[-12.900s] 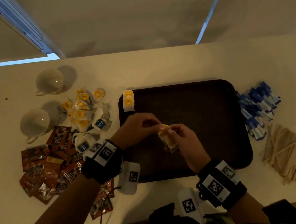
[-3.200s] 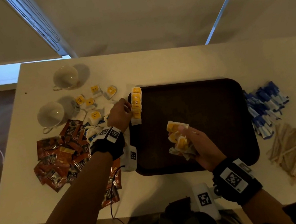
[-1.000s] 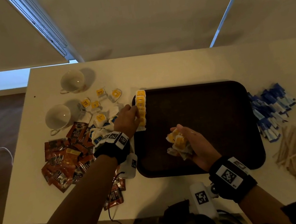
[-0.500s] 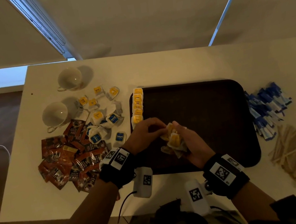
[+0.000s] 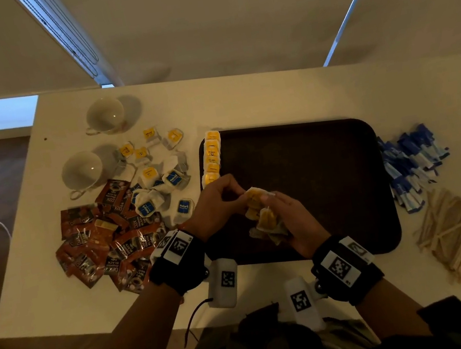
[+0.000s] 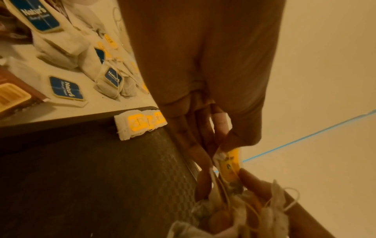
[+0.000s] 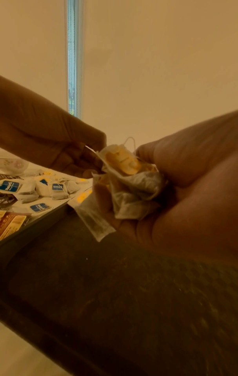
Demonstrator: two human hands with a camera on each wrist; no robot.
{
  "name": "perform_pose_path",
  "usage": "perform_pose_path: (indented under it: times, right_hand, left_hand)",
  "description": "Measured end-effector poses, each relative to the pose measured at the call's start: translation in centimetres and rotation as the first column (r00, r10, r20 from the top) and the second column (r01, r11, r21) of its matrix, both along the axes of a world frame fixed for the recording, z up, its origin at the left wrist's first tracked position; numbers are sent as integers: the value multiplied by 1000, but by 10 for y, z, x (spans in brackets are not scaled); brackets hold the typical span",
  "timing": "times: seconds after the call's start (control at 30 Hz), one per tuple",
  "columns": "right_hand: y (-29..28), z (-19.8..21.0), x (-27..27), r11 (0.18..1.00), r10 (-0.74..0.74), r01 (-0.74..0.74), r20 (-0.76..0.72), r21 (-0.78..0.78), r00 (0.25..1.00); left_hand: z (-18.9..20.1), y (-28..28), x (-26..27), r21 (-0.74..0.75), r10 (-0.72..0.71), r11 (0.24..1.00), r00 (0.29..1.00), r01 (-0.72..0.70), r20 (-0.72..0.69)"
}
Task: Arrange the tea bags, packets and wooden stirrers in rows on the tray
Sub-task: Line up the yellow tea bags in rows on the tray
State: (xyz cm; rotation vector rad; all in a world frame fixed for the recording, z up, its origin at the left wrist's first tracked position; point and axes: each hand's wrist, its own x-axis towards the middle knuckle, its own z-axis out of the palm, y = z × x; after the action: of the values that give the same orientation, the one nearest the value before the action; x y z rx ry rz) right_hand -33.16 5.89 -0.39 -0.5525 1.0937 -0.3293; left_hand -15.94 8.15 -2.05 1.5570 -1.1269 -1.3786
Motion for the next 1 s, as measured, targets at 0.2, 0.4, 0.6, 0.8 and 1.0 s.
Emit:
perform_pose_path:
  times: [0.2,0.4,0.6,0.8,1.0]
  right_hand:
    - [0,-8,-3,1000,-28,29,-50,9,998]
    - [1,-10,-7,1000,-11,11,-79,3,997]
    - [0,-12,-6,1000,23,-25,-117,-16,993]
    - [-1,-13,-11,1000,-1,1,-125,1,992]
    - [0,-9,-12,1000,18,-17,-142,7,990]
  left_hand:
    - [0,6,30,-61,228,973,964,-222,135]
    - [-23,0,66,118,-23,993,923,-24,385]
    - [-42,-19,62,262,-300,949,772,178,561]
    - [-46,-32,60,164,-211,977,734,137,646]
    - [-47,-35,63,111,-159,987,717,114,678]
